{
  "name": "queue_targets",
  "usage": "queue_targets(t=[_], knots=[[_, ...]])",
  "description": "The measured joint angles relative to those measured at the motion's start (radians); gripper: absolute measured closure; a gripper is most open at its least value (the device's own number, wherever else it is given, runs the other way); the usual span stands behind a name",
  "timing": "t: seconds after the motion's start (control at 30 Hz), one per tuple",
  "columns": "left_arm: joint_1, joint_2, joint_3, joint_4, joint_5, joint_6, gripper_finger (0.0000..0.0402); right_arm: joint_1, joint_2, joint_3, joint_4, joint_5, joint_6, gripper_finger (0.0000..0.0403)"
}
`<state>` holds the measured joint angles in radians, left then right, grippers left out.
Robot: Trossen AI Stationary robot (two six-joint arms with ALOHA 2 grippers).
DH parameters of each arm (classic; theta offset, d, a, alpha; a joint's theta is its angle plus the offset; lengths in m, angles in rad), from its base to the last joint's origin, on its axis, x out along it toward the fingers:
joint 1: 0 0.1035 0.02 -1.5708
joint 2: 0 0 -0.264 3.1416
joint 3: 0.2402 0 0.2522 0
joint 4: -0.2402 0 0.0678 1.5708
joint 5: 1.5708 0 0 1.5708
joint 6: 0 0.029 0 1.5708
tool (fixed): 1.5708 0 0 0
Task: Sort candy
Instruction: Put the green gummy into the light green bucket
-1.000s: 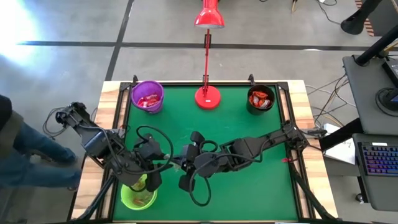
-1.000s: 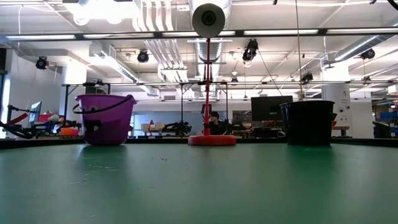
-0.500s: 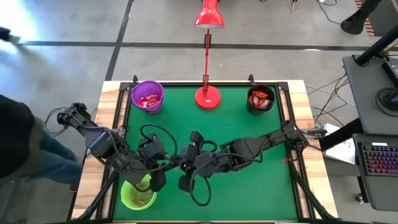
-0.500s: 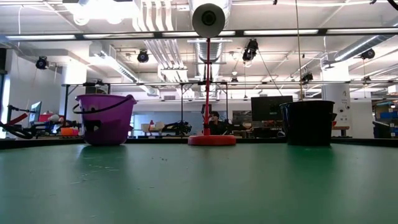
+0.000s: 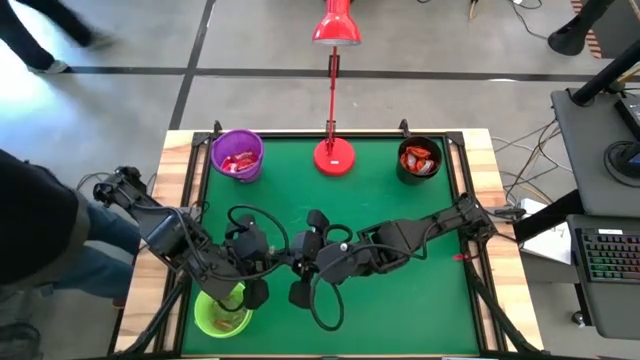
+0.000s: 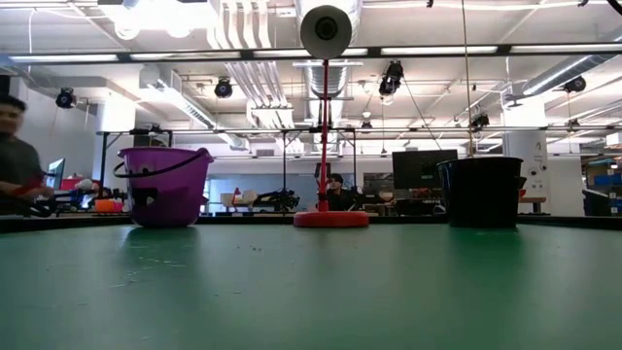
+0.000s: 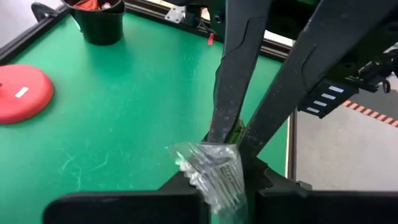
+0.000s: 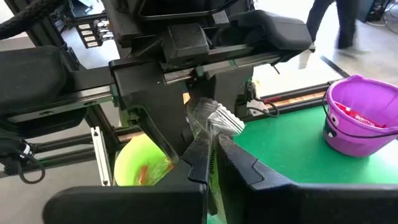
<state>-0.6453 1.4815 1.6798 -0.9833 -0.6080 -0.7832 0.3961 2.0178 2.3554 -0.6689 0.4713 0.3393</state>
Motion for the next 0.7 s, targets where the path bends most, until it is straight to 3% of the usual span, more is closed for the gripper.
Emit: queue_targets(t=[0.37, 0.7], knots=[[0.000, 0.000, 0.000, 0.002, 0.000, 0.042, 0.0400, 0.000, 0.000, 0.000, -0.001, 0.000, 0.015, 0.0387], [0.000, 0.000, 0.000, -0.015, 0.051, 0.068, 0.0400, -0.004, 0.000, 0.001, -0.007, -0.010, 0.053, 0.0309]])
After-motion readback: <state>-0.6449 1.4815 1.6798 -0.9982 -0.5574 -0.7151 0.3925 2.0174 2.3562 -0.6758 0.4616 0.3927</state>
